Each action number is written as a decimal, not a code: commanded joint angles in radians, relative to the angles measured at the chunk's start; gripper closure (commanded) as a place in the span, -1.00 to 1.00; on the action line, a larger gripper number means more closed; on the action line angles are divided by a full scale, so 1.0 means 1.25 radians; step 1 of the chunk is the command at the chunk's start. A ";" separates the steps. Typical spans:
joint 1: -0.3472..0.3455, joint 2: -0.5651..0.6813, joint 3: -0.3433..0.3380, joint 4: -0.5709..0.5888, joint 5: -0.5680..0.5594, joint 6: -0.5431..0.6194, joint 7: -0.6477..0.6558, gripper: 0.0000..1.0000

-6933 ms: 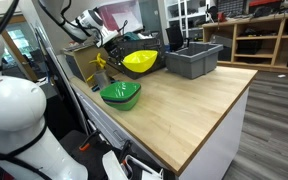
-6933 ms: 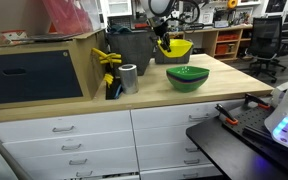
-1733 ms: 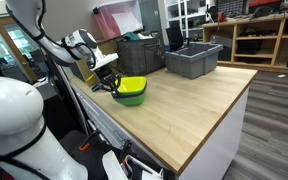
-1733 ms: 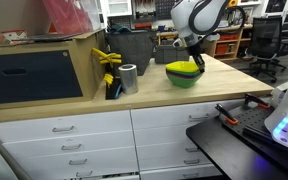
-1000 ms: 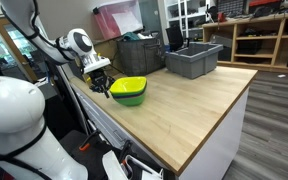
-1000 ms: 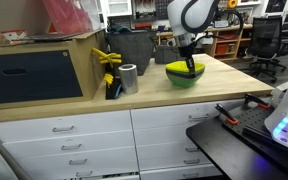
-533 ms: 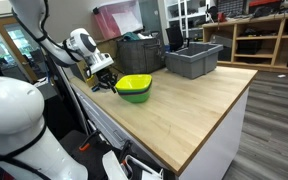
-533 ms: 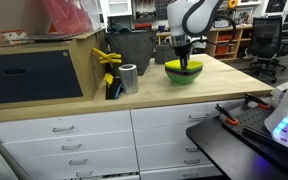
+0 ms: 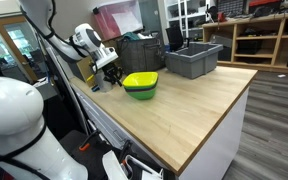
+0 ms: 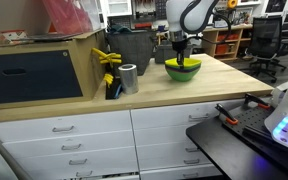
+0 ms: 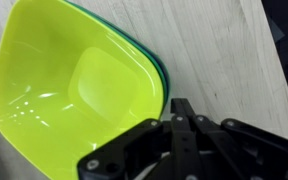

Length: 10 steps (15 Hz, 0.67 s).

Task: Stack the bowls together then move the stack backwards.

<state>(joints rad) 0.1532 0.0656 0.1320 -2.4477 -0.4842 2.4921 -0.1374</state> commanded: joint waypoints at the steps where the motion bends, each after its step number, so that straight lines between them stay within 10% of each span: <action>1: 0.008 -0.017 0.027 0.041 0.133 -0.041 -0.072 1.00; 10: 0.008 -0.012 0.022 0.116 0.105 -0.089 -0.053 1.00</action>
<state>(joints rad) 0.1674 0.0533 0.1685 -2.3211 -0.3159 2.4240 -0.2135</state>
